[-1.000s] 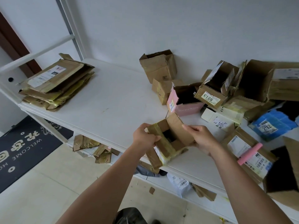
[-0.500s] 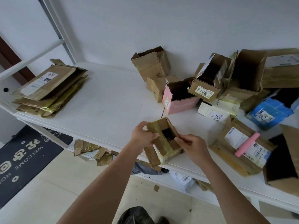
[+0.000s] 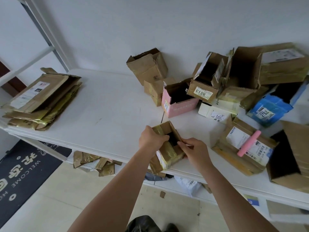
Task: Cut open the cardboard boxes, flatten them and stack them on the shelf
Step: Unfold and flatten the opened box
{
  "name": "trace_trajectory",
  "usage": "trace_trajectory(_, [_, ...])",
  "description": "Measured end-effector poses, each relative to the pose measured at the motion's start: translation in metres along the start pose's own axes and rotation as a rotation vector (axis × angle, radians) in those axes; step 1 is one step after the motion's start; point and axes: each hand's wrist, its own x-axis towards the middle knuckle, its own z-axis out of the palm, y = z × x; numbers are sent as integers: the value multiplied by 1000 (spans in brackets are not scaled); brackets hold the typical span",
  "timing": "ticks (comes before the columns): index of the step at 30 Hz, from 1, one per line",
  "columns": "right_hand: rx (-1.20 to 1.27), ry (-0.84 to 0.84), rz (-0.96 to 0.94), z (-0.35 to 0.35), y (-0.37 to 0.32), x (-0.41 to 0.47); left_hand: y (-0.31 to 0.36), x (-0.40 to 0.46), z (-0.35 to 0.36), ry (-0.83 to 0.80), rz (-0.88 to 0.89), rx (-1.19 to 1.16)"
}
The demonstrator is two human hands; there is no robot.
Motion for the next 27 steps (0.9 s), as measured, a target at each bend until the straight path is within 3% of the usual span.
trace_trajectory(5, [19,-3,17,0,-2,0,0,-1,-7,-96,-23,-200])
trace_trajectory(11, [23,-16,35,-2,-2,-2,-29,-3,-42,-520,-116,-790])
trace_trajectory(13, [16,-22,36,-3,-2,-2,-49,-5,-51,-544,-115,-900])
trace_trajectory(17, [-95,-14,-69,-6,-8,-4,-65,-19,-55,-391,88,-627])
trace_trajectory(22, [-218,-36,-284,-11,-31,6,-42,-20,-63,-125,456,224])
trace_trajectory(27, [-313,58,-579,-23,-62,20,-22,-24,-61,164,443,-21])
